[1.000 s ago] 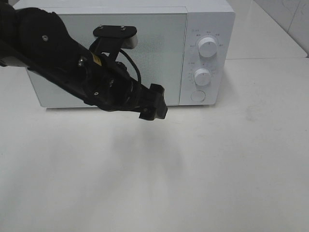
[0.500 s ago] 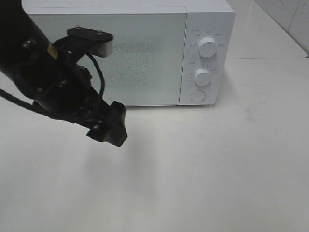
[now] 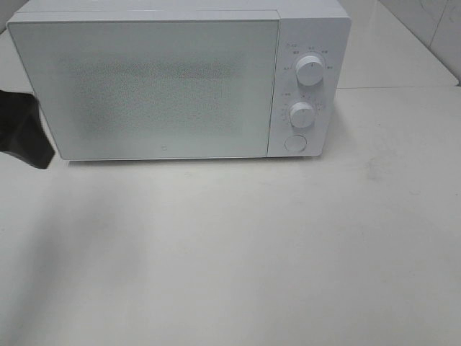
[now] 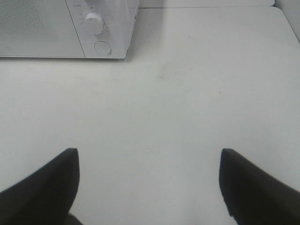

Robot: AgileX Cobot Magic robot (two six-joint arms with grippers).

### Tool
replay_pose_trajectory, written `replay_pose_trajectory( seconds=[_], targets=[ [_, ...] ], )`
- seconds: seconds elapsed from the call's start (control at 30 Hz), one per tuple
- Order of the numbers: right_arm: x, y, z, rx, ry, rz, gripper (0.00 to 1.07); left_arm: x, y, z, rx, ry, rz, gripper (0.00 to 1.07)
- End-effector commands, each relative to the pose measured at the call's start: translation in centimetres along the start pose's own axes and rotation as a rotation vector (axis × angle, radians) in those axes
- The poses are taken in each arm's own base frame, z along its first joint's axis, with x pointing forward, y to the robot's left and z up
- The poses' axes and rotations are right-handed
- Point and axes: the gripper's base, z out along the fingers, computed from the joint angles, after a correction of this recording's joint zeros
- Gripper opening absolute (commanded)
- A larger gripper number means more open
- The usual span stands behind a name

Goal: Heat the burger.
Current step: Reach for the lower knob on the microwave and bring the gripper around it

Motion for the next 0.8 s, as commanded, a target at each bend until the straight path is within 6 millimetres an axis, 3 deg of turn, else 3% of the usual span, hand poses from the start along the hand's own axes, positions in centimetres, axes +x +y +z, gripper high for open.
replay_pose_trajectory(
  seconds=[0.03, 0.1, 0.23, 0.8],
  targets=[
    [0.2, 0.0, -0.3, 0.006, -0.036, 0.006, 0.76, 1.2, 1.5, -0.7, -0.022, 0.012, -0.056, 1.00],
    [0.2, 0.0, -0.3, 0.006, -0.036, 0.006, 0.76, 2.5, 2.9, -1.4, -0.042, 0.012, -0.120, 1.00],
    [0.2, 0.0, -0.3, 0.006, -0.036, 0.006, 0.76, 4.3, 3.7, -2.3, -0.061, -0.007, -0.186, 1.00],
    [0.2, 0.0, -0.3, 0.006, -0.036, 0.006, 0.76, 12.2, 3.1, -1.8, -0.103, -0.006, -0.220, 1.00]
  ],
)
